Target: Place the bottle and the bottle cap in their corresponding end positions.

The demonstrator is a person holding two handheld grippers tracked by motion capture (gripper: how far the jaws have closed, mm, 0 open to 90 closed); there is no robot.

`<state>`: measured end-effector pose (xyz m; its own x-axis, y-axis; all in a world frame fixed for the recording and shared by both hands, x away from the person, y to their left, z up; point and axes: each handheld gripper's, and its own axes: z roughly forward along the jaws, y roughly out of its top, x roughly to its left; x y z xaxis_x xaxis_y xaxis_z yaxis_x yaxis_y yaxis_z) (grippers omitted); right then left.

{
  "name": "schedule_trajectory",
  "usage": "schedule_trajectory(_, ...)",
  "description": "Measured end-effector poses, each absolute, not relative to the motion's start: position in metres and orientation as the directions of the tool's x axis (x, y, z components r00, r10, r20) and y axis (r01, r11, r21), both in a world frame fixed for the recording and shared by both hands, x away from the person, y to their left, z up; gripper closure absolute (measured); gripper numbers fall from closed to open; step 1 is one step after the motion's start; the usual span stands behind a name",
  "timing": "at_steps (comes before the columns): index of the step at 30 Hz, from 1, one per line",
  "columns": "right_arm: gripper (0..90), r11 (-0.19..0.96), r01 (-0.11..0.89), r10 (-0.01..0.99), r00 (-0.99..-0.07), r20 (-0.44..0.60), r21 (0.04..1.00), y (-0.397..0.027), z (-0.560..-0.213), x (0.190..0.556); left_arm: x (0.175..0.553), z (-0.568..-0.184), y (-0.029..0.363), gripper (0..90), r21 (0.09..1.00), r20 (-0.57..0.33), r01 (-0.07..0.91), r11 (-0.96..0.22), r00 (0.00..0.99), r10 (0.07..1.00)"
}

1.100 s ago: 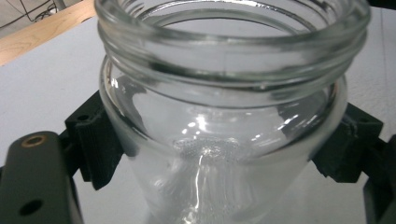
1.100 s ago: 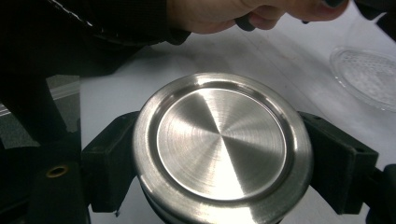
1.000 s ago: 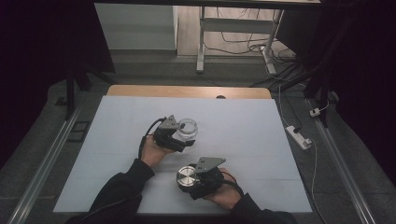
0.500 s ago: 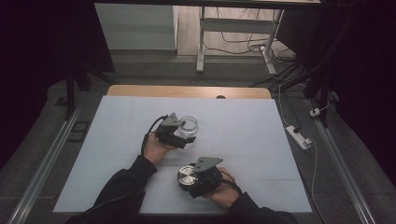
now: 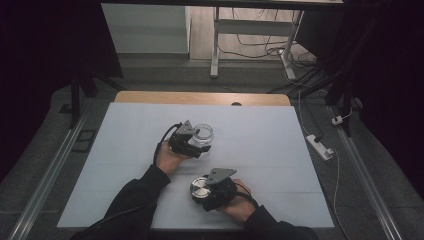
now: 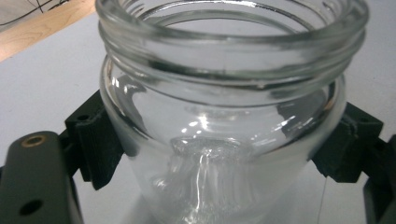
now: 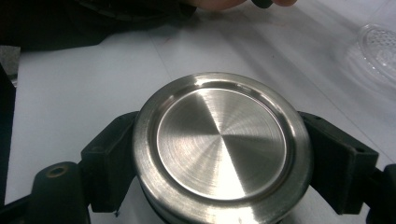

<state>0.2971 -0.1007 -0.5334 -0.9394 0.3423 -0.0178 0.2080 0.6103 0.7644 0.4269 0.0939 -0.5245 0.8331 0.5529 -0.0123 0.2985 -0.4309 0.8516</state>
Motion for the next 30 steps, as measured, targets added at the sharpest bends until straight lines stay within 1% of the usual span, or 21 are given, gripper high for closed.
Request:
schedule_trajectory(5,18.7,0.623,0.211,0.34,-0.94,-0.018,0.753,-0.099,-0.5363,0.298,0.4268,-0.5272,0.0901,15.7,0.844,0.001,0.294,-0.449,0.836,0.548)
schedule_trajectory(16,18.5,0.64,0.235,0.357,-0.934,-0.012,0.732,-0.0981,-0.5395,0.3007,0.4289,-0.5279,0.0921,15.5,0.842,-0.013,0.301,-0.448,0.841,0.54)
schedule_trajectory(21,18.3,0.661,0.227,0.35,-0.936,-0.026,0.715,-0.096,-0.5404,0.3004,0.4267,-0.5273,0.0912,15.3,0.834,0.012,0.289,-0.469,0.842,0.539)
schedule_trajectory(26,18.0,0.661,0.235,0.355,-0.935,-0.02,0.713,-0.0956,-0.5403,0.3003,0.4273,-0.5291,0.095,14.9,0.827,-0.008,0.311,-0.467,0.838,0.545)
schedule_trajectory(30,17.4,0.66,0.238,0.358,-0.934,-0.019,0.712,-0.0952,-0.5403,0.3,0.4274,-0.5284,0.0935,14.6,0.823,-0.003,0.312,-0.474,0.837,0.547)
